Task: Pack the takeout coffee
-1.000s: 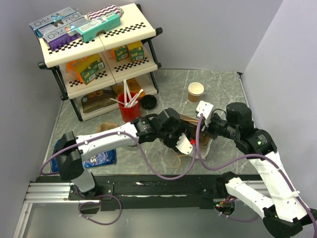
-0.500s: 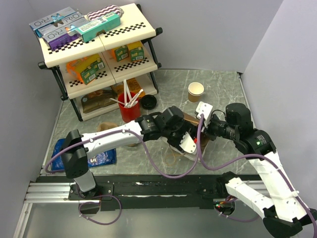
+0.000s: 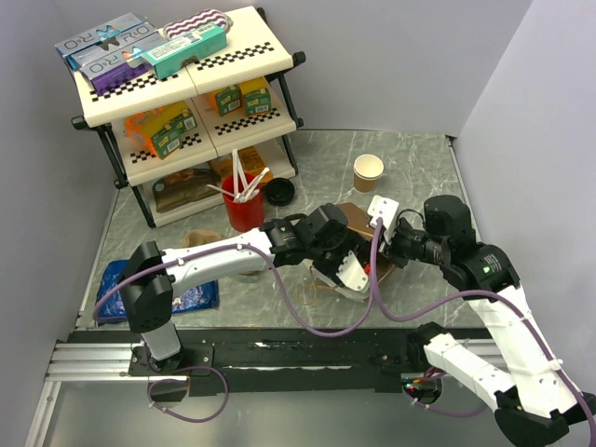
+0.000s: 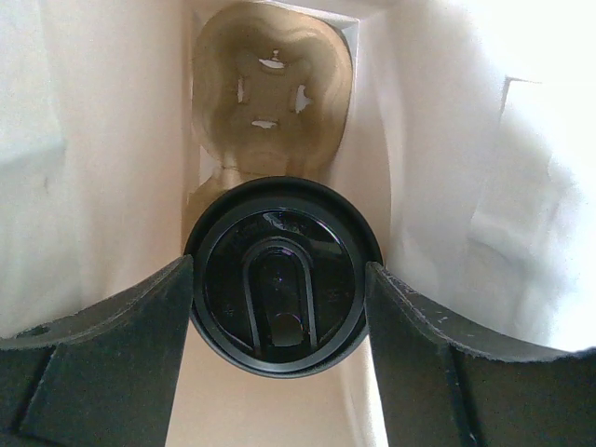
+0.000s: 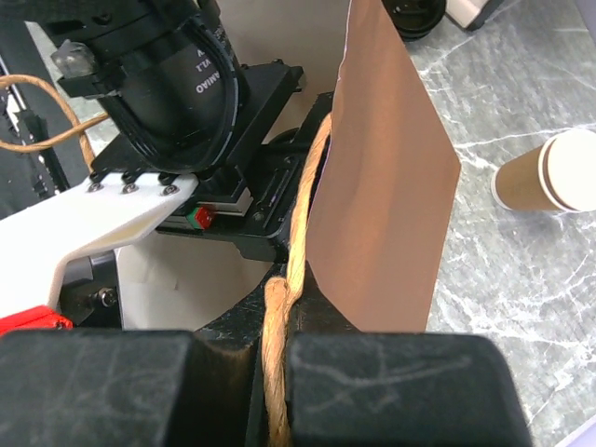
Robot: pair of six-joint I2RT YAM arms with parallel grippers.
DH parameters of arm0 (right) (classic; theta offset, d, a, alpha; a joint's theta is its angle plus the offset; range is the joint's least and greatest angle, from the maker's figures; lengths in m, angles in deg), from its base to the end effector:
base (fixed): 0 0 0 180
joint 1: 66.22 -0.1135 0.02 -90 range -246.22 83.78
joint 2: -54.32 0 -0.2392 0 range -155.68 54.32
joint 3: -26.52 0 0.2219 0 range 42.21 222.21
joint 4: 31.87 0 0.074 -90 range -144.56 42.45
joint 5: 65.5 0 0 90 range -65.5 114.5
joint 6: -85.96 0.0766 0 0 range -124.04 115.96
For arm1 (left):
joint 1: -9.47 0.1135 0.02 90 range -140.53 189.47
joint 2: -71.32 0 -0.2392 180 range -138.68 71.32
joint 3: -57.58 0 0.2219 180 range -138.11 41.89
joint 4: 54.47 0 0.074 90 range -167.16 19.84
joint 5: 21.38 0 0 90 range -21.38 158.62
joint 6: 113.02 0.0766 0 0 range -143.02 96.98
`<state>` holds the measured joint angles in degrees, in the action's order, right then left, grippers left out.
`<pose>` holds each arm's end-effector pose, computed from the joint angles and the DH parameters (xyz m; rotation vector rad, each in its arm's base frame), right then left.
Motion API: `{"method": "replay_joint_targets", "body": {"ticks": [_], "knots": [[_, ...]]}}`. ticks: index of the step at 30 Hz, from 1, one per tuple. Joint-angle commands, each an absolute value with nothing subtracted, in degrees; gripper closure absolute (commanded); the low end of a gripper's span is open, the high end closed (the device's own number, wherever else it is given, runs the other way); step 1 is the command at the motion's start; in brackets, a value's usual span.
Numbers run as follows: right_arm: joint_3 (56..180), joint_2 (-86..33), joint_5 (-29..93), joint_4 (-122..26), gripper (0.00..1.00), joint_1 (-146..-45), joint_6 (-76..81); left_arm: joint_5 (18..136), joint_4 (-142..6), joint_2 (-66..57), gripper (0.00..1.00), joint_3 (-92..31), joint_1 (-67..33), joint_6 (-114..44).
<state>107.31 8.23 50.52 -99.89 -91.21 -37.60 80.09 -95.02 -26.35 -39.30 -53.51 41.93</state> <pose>0.1271 0.0963 0.3337 -1.2527 1.7005 0.3984 0.1617 -0.3505 0.2490 2.0954 0.9083 -0.2114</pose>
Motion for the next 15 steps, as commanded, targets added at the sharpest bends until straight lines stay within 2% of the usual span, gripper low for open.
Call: {"method": "replay_joint_targets", "body": {"ticks": [1,15], "knots": [[107.69,9.58,56.05,-98.8,1.0,-91.71,-38.31,81.45,-93.45,-23.52,0.99,-38.71,-53.29,43.52],[110.14,8.53,63.08,-103.8,1.0,-90.65,-38.31,84.61,-79.48,-20.88,0.99,-33.26,-50.21,39.03]]}}
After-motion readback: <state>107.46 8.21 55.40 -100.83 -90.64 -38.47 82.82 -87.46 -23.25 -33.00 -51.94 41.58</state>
